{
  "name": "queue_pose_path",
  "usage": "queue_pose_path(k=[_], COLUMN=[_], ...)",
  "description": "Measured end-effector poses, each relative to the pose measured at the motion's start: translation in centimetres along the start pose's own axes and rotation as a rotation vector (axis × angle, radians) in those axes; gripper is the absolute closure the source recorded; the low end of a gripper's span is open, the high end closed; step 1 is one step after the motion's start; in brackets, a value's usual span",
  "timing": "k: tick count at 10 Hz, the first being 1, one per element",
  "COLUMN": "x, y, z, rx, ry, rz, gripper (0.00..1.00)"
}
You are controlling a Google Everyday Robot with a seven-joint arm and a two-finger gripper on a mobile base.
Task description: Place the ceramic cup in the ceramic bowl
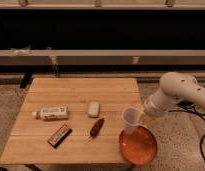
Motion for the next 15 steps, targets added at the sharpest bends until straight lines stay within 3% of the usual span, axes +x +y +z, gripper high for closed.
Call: queue_pose_path(k=[1, 7, 8, 15], x=[-0.1, -0.2, -0.1, 1.0], y=[-0.6, -3.2, -3.5, -3.6], z=[0.4, 1.8, 1.8, 0.5], rx=[-0.001, 0.0, -0.002, -0.016], ry=[0.003, 0.02, 0.021, 0.0], rz=[0.019, 0.092, 0.098, 0.067], gripper=[0.97, 0.41, 0.38, 0.38])
